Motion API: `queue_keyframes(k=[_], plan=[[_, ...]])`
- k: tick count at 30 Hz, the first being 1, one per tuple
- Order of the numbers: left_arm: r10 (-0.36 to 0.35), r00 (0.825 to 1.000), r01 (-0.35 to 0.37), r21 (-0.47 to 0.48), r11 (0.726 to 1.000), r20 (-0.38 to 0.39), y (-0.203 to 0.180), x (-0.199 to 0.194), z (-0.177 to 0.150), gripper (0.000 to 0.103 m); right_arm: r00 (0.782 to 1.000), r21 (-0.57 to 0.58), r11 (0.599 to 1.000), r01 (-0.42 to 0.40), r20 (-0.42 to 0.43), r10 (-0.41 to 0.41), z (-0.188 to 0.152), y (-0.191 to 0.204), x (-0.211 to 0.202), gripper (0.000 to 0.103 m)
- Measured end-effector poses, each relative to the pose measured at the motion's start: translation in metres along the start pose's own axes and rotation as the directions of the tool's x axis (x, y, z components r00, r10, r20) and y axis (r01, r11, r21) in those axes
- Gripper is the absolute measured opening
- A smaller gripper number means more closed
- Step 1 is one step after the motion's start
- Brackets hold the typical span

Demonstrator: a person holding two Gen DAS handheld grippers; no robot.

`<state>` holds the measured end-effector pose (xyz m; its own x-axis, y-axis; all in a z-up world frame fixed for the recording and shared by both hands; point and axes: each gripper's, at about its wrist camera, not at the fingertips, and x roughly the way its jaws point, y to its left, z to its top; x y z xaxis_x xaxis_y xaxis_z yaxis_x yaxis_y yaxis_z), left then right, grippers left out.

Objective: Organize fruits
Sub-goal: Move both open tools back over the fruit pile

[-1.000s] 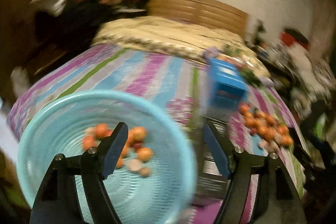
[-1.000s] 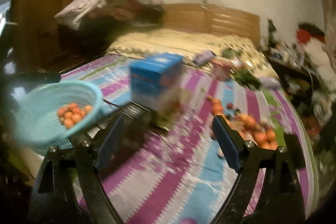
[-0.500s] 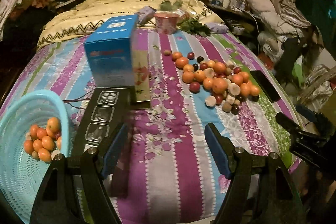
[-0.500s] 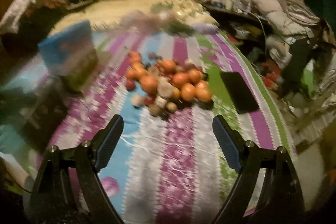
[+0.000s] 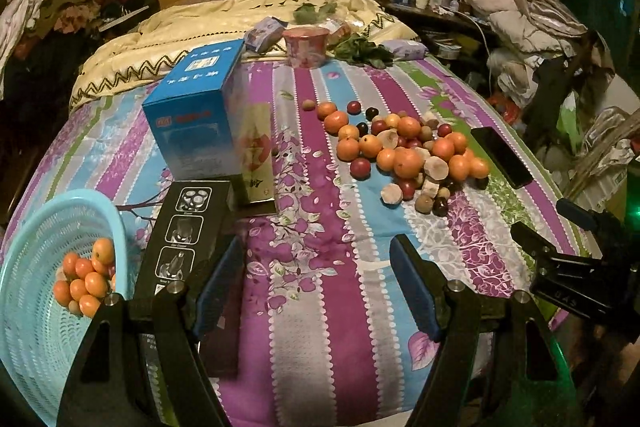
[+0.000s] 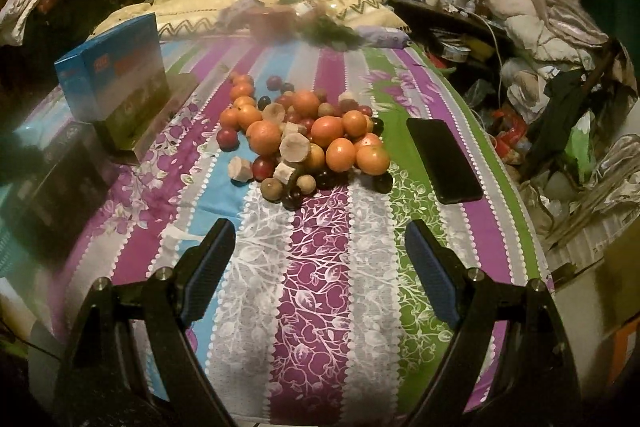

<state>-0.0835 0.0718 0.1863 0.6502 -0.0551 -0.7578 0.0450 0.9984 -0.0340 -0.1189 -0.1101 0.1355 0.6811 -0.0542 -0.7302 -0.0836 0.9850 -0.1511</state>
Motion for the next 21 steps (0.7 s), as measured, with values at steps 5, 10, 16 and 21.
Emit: queue_keyframes(k=[5, 10, 16, 21], plan=[[0.001, 1.0, -0.001, 0.015, 1.0, -0.004, -0.007, 0.003, 0.001, 0.077, 1.0, 0.0, 1.0, -0.001, -0.002, 0.001, 0.0, -0.002, 0.001, 0.087], [-0.001, 1.0, 0.002, 0.028, 1.0, -0.014, -0.015, 0.009, 0.001, 0.077, 1.0, 0.01, 1.0, -0.005, -0.009, 0.005, -0.001, -0.009, 0.005, 0.087], [-0.014, 1.0, 0.015, 0.032, 0.999, -0.026, -0.021, 0.02, 0.003, 0.077, 1.0, 0.021, 1.0, 0.0, -0.018, 0.0, -0.001, -0.016, 0.01, 0.087], [-0.119, 0.991, 0.118, -0.029, 0.993, -0.06, -0.019, 0.058, -0.003, 0.096, 0.999, -0.001, 1.0, -0.013, -0.05, 0.013, -0.003, -0.019, 0.026, 0.09]])
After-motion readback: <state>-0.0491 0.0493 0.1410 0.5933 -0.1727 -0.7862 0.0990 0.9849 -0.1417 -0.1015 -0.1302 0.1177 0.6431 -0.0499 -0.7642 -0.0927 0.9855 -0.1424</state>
